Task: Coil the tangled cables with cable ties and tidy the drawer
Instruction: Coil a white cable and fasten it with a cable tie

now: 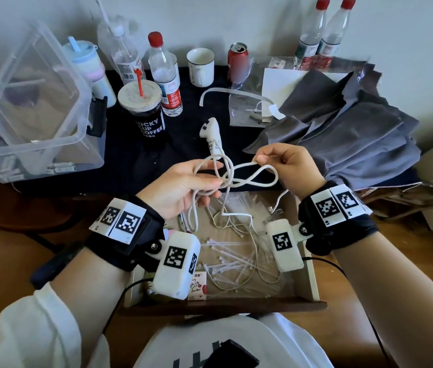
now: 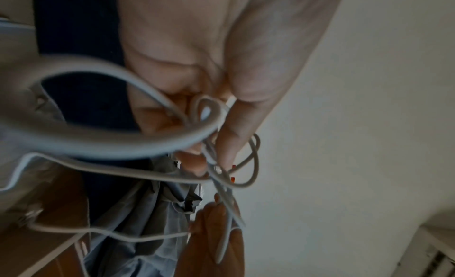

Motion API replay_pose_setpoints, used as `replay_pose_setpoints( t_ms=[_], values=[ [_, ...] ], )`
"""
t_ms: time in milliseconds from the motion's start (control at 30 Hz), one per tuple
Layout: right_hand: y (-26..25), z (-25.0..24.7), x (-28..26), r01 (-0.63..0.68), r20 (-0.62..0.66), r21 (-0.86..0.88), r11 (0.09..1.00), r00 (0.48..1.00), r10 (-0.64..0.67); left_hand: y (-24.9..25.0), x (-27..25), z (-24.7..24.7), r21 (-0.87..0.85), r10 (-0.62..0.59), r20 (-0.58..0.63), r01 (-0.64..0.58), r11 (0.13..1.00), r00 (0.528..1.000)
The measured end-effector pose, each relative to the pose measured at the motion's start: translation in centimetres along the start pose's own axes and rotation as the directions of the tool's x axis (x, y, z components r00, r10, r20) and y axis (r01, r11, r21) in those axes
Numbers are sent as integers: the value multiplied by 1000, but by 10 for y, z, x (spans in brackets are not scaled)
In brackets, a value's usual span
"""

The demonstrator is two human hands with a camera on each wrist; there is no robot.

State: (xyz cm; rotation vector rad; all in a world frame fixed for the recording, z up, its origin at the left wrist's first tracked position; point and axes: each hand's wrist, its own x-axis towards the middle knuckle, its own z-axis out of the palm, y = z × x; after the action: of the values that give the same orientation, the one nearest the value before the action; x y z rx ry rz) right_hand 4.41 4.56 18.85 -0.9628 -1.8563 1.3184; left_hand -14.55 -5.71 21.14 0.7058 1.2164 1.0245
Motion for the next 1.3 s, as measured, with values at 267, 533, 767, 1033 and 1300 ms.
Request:
replay_pose_setpoints(
  t_ms=[267, 533, 767, 1033, 1300],
  values=[
    [-7, 10, -4, 32, 181, -24, 999, 983, -27, -6, 1, 12, -70, -91, 138, 101, 992, 986],
    [8, 17, -7, -142, -242, 210, 967, 951, 192, -11, 13, 7, -366, 9, -88, -40, 930, 996],
    [-13, 39, -16, -195, 92, 180, 964, 979, 181, -17, 19, 15, -363, 50, -152, -103, 926, 987],
    [-10, 39, -14, -27, 224, -163, 986, 972, 64, -12, 17, 22, -458, 75, 50, -43, 888, 996],
    [-14, 41, -11, -42, 81, -8, 999, 996, 42, -18, 28, 19, -412, 88, -146, -142, 900, 985]
  ],
)
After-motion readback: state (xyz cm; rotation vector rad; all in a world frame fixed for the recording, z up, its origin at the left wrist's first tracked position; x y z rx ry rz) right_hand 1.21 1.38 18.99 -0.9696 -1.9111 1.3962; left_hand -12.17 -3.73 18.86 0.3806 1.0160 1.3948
